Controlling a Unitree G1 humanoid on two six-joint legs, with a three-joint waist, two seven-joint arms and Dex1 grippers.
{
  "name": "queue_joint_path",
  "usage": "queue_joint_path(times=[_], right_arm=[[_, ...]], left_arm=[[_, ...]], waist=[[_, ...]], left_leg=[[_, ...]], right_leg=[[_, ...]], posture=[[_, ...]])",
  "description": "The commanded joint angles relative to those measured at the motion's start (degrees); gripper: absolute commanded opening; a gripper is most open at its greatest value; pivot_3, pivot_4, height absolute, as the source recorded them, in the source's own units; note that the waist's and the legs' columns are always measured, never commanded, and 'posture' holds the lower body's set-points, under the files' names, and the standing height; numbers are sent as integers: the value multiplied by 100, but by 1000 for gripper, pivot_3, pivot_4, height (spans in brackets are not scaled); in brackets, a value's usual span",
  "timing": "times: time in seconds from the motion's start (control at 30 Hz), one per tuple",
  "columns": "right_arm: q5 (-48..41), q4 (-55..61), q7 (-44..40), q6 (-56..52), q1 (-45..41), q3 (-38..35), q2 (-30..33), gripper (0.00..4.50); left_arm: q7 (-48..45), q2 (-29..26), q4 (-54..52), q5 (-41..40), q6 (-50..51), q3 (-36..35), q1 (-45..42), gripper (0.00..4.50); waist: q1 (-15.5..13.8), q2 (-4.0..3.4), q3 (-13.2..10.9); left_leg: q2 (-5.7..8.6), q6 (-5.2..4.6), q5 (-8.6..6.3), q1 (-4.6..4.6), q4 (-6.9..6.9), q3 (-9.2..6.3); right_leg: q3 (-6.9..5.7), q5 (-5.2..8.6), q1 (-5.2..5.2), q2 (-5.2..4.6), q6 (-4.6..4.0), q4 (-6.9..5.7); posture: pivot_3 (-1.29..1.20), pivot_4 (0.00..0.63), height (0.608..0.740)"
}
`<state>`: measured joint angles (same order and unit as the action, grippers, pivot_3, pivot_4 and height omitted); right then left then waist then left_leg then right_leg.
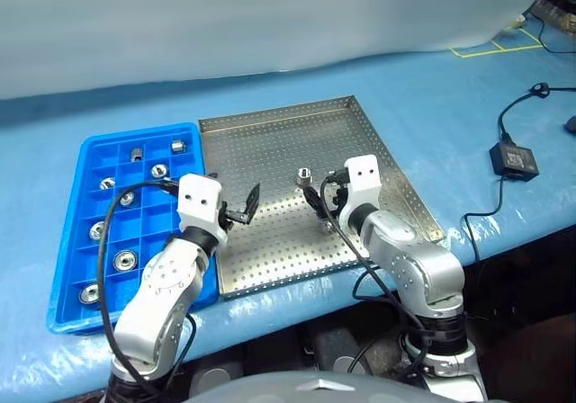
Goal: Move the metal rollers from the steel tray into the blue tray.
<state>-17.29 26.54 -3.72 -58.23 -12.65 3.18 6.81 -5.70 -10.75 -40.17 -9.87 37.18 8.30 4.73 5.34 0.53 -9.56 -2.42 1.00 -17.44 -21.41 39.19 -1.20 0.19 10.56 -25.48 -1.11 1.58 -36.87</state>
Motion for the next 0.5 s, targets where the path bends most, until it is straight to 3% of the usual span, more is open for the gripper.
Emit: queue_joint_path(times=[0.03, 0.5], right_arm=[[-15, 408, 11, -167, 43, -32, 54, 4476], [20, 36, -274, -483, 424, 262, 235, 4476]], left_arm=[[-189, -149, -240, 98, -255, 272, 257, 4500], [-521, -374, -533, 48, -244, 669, 847, 4500]], waist=[[21, 0, 0], [1, 4, 2]], left_leg=[[0, 0, 0, 2, 0, 3], [8, -9, 0, 24, -1, 41]], right_leg=[[4, 1, -1, 1, 1, -1], [57, 7, 0, 8, -4, 0]], posture=[[-155, 150, 740], [-78, 150, 740]])
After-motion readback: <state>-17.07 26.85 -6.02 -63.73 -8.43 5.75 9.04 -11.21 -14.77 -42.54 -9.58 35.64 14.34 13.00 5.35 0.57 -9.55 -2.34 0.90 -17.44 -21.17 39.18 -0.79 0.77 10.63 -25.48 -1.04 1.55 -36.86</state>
